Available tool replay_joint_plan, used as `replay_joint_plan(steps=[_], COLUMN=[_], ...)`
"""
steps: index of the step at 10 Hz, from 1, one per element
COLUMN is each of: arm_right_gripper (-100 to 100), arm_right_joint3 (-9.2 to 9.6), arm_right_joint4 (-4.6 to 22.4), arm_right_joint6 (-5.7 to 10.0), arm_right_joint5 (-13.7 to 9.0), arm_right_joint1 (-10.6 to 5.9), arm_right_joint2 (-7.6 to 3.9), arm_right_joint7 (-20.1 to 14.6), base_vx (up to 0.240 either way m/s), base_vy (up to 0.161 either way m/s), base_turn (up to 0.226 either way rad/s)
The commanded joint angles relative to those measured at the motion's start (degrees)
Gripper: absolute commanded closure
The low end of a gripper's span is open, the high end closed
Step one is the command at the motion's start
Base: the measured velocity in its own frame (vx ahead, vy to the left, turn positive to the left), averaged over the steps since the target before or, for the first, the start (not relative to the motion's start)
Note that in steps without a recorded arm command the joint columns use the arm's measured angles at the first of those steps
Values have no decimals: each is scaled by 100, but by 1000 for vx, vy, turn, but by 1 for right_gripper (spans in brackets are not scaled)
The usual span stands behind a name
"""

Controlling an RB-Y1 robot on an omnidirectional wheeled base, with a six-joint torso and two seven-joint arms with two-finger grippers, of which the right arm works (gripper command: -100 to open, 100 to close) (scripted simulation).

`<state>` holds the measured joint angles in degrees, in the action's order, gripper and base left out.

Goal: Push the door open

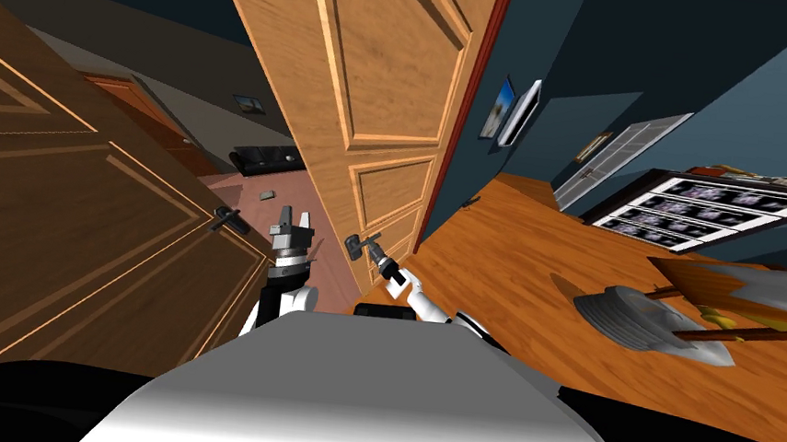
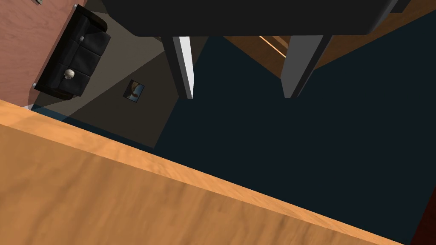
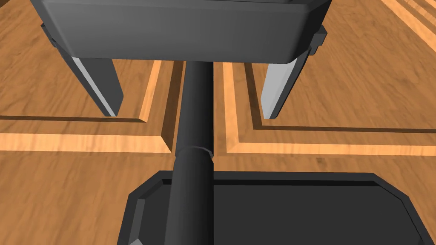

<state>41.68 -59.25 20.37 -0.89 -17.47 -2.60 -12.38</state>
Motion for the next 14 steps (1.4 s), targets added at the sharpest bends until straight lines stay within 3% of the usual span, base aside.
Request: replay_joint_plan(steps=[1, 2, 3, 8, 14], arm_right_gripper=[-100, -100, 100, 100, 100], arm_right_joint3=[-33, -22, -22, -22, -324], arm_right_joint4=[42, 33, 33, 33, -113], arm_right_joint6=[12, 7, 7, 7, -55], arm_right_joint5=[3, 1, 1, 1, 241], arm_right_joint1=[-5, -10, -10, -10, 143], arm_right_joint2=[70, 47, 47, 47, -109], arm_right_joint7=[17, 11, 11, 11, -33], base_vx=[131, 53, -4, -4, 77], base_vy=[142, 64, -7, -7, 166], base_turn=[33, 0, -4, 6, -84])
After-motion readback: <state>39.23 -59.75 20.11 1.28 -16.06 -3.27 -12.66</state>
